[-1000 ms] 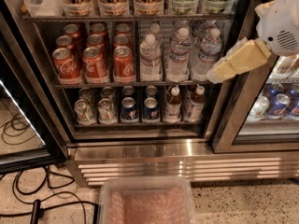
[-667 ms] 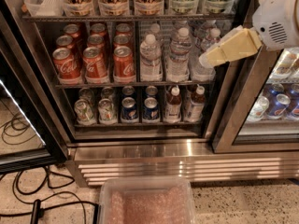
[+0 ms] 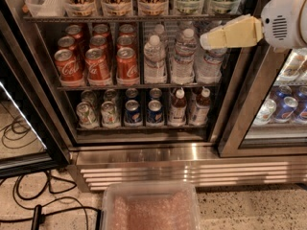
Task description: Pick green can from top shelf of fridge
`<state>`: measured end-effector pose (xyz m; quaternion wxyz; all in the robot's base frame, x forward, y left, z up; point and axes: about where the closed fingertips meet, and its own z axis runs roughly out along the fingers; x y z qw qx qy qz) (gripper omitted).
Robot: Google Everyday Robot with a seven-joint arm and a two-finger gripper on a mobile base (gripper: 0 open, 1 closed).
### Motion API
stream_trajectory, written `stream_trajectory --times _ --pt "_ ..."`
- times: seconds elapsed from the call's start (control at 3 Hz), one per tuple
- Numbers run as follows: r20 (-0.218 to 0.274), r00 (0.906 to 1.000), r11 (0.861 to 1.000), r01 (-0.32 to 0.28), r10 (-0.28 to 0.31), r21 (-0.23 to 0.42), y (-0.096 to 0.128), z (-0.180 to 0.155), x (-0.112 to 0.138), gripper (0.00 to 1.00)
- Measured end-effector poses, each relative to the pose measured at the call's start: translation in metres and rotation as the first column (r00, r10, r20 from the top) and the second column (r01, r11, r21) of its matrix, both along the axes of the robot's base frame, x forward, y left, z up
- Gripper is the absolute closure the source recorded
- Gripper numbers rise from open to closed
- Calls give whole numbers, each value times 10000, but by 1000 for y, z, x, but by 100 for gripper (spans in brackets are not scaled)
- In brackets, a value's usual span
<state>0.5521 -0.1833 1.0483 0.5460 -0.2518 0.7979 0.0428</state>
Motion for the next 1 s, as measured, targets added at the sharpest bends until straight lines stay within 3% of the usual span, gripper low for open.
stream_trajectory --times 0.33,1.0 --pt "201 9979 9924 594 -619 1076 2 6 8 0" --pt "484 9974 9919 478 -539 1176 6 9 17 0"
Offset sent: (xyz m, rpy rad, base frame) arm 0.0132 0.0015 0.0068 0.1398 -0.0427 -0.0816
